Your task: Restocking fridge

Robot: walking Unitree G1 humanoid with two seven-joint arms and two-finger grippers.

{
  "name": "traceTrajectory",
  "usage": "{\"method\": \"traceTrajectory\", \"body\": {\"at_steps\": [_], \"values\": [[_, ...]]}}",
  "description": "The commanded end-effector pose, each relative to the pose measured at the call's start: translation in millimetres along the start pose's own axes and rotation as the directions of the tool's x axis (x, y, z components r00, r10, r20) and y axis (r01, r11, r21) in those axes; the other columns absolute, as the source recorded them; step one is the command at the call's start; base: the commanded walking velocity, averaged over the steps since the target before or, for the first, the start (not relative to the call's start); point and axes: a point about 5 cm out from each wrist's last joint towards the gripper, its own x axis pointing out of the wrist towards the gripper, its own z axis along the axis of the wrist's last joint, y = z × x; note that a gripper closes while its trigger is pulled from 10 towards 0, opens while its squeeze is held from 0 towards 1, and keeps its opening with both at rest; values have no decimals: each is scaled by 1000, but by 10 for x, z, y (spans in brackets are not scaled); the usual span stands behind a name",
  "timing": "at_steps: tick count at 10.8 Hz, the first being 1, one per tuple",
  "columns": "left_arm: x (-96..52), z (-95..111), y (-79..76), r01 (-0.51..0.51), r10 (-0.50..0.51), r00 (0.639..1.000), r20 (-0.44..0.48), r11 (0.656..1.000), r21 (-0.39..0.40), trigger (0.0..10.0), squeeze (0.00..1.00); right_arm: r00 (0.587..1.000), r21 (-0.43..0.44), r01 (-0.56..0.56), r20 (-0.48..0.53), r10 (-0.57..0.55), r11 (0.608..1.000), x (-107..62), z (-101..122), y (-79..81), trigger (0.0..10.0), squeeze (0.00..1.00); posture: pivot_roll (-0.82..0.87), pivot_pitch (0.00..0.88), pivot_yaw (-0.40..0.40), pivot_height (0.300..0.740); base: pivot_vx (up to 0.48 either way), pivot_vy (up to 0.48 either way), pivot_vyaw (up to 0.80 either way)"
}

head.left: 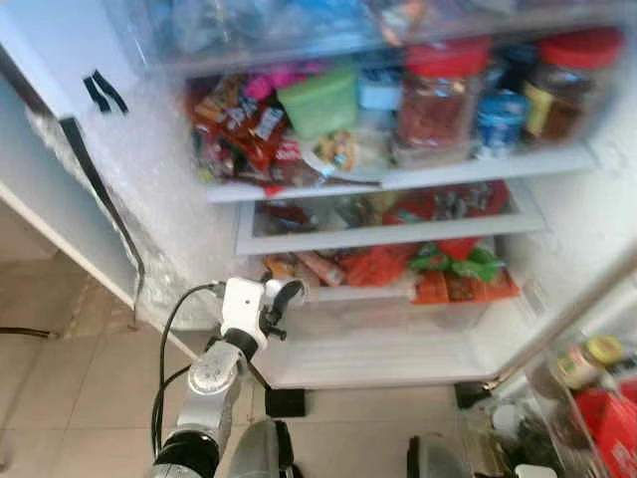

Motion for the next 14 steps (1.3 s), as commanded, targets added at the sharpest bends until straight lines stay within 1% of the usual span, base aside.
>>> {"method": "traceTrajectory", "body": {"at_steps": [1, 3, 4, 5, 6, 7, 8, 9, 10, 12, 14], "values": [[23, 92, 20, 7, -8, 999, 39, 999, 35, 10000, 0, 999, 12, -6, -31, 7, 1000, -24, -96, 21, 10000, 0, -160, 132, 138, 627, 281, 0, 0], [42, 180, -22, 29, -33, 997, 76, 999, 46, 10000, 0, 999, 6, -9, -33, 9, 1000, -23, -95, 22, 10000, 0, -160, 130, 137, 627, 281, 0, 0], [48, 260, -64, 57, -65, 992, 109, 996, 70, 10000, 0, 999, 5, -9, -33, 9, 1000, -23, -95, 23, 10000, 0, -161, 131, 137, 627, 285, 0, 0], [53, 357, -104, 79, -95, 985, 145, 990, 117, 10000, 0, 999, 4, -10, -32, 10, 1000, -22, -91, 21, 10000, 0, -158, 129, 135, 627, 277, 0, 0], [64, 386, -127, 96, -121, 981, 149, 982, 161, 10000, 0, 999, 4, -12, -31, 12, 1000, -21, -87, 23, 10000, 0, -157, 129, 136, 627, 281, 0, 0], [78, 416, -146, 114, -150, 977, 150, 967, 228, 10000, 0, 999, 4, -14, -30, 14, 1000, -19, -84, 25, 10000, 0, -160, 130, 136, 627, 281, 0, 0], [80, 440, -157, 119, -161, 975, 154, 961, 250, 10000, 0, 999, 6, -14, -30, 14, 1000, -19, -83, 26, 10000, 0, -164, 130, 138, 627, 277, 0, 0], [82, 524, -201, 150, -204, 964, 170, 947, 285, 10000, 0, 999, 10, -14, -30, 14, 1000, -17, -82, 29, 10000, 0, -166, 131, 140, 627, 270, 0, 0], [74, 563, -236, 180, -231, 956, 183, 950, 256, 10000, 0, 999, 14, -21, -34, 22, 1000, -15, -83, 36, 10000, 0, -164, 130, 140, 627, 0, 0, 0], [55, 563, -278, 208, -264, 949, 173, 936, 283, 10000, 0, 999, 14, -24, -35, 24, 1000, -15, -85, 38, 10000, 0, -164, 130, 141, 627, 0, 0, 0], [25, 683, -415, 299, -378, 910, 169, 882, 363, 10000, 0, 999, 21, -32, -37, 33, 999, -16, -90, 45, 10000, 0, -166, 129, 144, 627, 0, 0, 0]]}}
